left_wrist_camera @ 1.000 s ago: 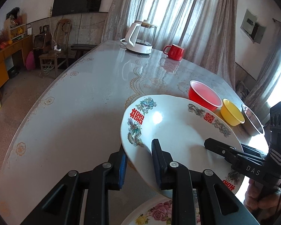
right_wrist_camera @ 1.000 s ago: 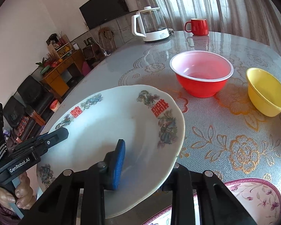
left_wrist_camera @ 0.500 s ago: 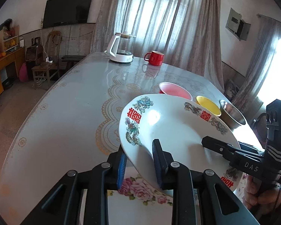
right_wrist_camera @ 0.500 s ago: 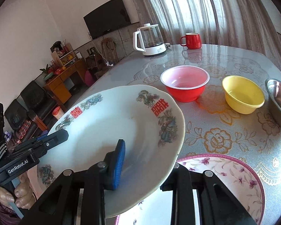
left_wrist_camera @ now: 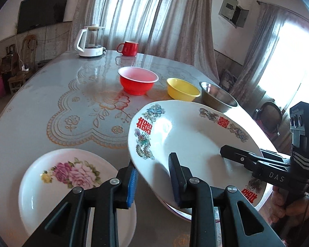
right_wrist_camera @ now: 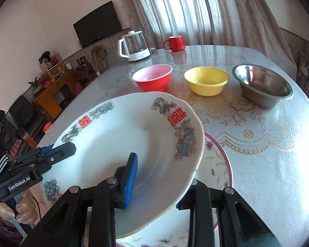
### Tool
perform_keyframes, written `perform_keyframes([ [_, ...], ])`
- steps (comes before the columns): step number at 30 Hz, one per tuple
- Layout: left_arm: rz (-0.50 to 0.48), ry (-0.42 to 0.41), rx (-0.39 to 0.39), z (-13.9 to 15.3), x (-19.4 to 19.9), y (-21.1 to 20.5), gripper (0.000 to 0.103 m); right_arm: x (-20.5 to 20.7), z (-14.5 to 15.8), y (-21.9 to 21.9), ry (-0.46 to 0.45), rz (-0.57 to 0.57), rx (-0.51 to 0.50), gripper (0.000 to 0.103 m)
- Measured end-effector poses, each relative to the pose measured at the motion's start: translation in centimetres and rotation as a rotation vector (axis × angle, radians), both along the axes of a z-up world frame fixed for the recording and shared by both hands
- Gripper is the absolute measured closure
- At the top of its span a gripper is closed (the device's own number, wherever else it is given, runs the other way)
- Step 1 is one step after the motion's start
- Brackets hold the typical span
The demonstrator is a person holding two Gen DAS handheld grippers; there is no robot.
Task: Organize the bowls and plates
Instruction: 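Lower the red-character plate onto the purple-floral plate with both tools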
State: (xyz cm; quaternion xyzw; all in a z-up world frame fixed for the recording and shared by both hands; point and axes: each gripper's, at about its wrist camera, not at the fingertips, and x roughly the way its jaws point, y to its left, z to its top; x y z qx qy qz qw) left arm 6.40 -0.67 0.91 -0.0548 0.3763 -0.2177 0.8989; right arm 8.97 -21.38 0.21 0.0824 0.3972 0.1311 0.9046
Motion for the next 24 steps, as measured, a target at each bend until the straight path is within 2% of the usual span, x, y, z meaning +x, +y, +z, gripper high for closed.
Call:
perform_keyframes([
  [14, -0.056, 0.095, 0.022, -2.4, 0.5, -2.6, 0.071, -1.1, -2.7, -3.0, 0.095, -0.07, -0.015, 0.074],
  [24, -0.067, 0.091, 0.023, -2.7, 0.0, -2.6, 0.072, -1.8, -3.0, -3.9, 0.112, -0.079, -0.027, 0.071],
])
